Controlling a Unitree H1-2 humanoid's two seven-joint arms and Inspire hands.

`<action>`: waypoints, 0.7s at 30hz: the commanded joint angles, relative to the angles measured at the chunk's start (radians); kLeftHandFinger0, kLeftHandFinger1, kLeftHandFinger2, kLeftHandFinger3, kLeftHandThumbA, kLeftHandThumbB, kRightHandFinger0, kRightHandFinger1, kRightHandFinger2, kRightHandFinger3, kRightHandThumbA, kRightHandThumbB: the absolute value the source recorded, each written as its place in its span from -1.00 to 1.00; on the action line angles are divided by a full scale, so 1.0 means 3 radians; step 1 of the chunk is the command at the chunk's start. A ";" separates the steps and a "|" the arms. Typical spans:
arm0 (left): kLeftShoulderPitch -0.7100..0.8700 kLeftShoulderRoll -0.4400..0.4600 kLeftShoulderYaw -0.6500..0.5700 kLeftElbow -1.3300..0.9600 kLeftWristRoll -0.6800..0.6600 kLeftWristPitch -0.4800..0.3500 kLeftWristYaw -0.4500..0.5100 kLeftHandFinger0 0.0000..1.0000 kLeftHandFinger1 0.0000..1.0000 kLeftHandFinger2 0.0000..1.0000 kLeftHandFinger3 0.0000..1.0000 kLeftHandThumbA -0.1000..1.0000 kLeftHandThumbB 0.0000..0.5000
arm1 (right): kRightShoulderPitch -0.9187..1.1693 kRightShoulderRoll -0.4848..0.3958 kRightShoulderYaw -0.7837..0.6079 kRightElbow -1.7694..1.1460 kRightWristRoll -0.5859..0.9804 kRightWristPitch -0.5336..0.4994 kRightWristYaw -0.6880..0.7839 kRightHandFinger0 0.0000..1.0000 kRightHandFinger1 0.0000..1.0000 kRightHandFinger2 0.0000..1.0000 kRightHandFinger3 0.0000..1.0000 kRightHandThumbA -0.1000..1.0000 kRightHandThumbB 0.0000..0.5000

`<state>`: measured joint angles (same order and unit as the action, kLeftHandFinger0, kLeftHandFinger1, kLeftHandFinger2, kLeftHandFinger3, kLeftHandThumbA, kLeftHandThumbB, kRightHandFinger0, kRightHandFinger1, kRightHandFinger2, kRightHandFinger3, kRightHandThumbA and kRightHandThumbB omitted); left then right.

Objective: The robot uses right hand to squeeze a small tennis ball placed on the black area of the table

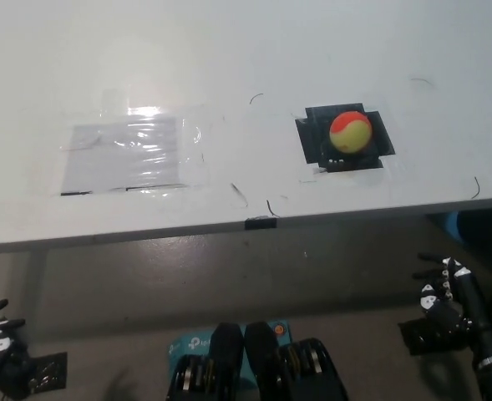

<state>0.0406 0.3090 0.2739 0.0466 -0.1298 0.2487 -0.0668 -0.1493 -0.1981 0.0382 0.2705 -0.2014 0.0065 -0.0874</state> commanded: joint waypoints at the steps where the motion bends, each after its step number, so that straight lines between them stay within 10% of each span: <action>1: 0.0042 0.0060 0.0031 -0.0093 -0.0047 0.0016 -0.0032 -0.22 -0.08 0.35 0.66 -1.00 -0.63 | -0.0003 0.0017 -0.0060 -0.0147 -0.0160 -0.0193 -0.0233 -0.19 -0.10 0.10 0.50 -0.73 -0.01; 6: 0.0072 0.0044 0.0055 -0.0097 -0.0084 0.0076 -0.0027 -0.18 -0.03 0.36 0.66 -1.00 -0.61 | -0.0281 -0.0074 -0.0099 -0.0597 -0.0142 -0.0070 -0.0092 -0.17 -0.07 0.10 0.61 -0.56 0.23; 12: 0.0110 0.0032 0.0060 -0.0127 -0.0103 0.0110 -0.0027 -0.16 -0.02 0.35 0.62 -1.00 -0.54 | -0.1065 -0.0297 -0.0072 -0.1229 -0.0088 0.0202 0.0230 -0.83 -0.67 0.02 0.79 -0.37 0.24; 16: 0.0111 0.0074 0.0013 -0.0126 -0.0067 0.0095 -0.0067 -0.26 -0.08 0.30 0.57 -1.00 -0.50 | -0.1705 -0.0296 0.0009 -0.1420 -0.0244 0.0335 0.0256 -1.00 -1.00 -0.28 0.35 -0.31 0.39; 21: 0.0095 0.0073 0.0001 -0.0140 -0.0067 0.0099 -0.0081 -0.26 -0.12 0.22 0.50 -1.00 -0.50 | -0.2101 -0.0308 0.0153 -0.1276 -0.0422 0.0433 0.0332 -1.00 -1.00 -0.35 0.32 -0.32 0.49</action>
<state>0.0677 0.3090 0.2733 0.0441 -0.1414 0.2789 -0.0770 -0.6921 -0.2676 0.0570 -0.1048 -0.2582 0.0911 -0.0293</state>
